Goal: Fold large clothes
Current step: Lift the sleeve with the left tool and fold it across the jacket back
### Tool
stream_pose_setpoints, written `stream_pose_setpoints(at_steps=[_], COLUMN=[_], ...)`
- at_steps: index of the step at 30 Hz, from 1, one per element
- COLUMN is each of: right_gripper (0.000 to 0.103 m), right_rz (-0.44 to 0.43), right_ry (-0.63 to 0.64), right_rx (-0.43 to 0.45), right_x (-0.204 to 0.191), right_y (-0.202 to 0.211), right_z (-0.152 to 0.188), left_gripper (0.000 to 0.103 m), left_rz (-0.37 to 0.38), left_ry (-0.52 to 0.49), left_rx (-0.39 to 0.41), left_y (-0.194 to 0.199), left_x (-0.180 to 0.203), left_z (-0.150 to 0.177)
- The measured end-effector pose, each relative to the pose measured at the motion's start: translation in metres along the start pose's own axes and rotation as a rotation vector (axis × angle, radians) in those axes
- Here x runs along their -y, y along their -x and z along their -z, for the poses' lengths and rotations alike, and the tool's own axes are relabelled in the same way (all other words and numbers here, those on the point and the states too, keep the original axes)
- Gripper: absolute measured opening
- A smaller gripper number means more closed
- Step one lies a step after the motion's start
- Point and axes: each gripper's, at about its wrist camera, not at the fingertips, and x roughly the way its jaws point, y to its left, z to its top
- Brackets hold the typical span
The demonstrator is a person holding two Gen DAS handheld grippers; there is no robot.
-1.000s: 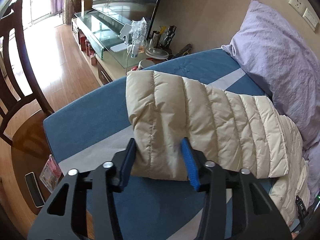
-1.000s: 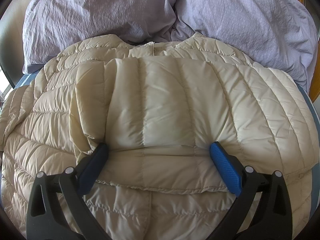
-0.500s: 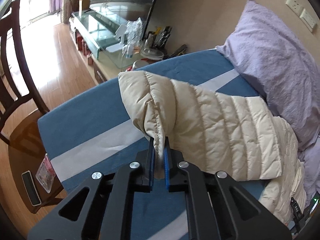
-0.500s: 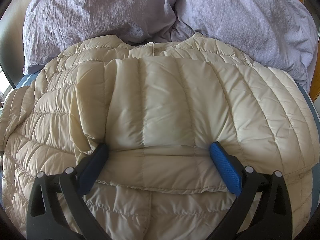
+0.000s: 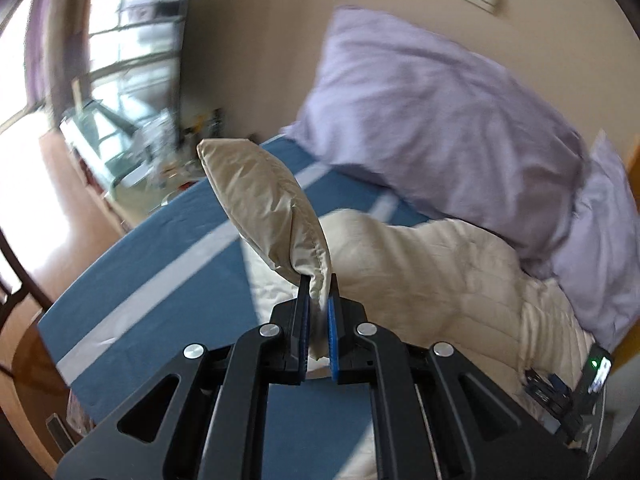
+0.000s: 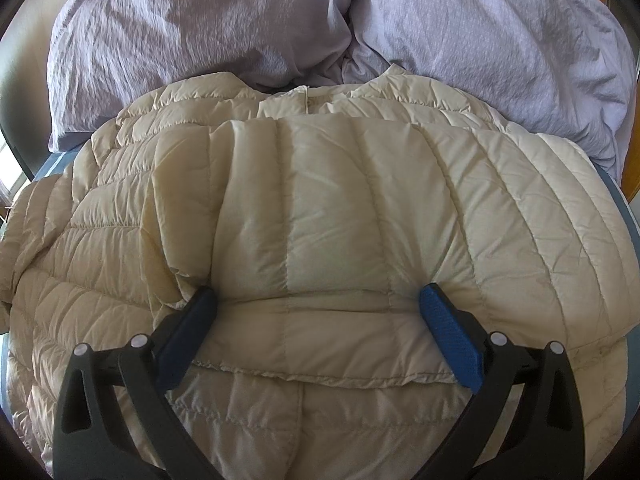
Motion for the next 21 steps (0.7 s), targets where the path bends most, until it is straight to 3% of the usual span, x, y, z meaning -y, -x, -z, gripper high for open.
stream_pose_setpoints(at_steps=[15, 21], right_gripper=[0.101, 0.101], right_rz=[-0.036, -0.138], right_ry=[0.008, -0.055], right_rx=[-0.033, -0.055], right_x=[0.004, 0.023], right_y=[-0.002, 0.014], right_z=[-0.004, -0.009], left_gripper=[0.007, 0.007], left_rz=[0.224, 0.313], left_ry=[-0.204, -0.27], left_rx=[-0.064, -0.1], left_y=[-0.007, -0.008], left_x=[0.141, 0.192], left_z=[0.029, 0.046])
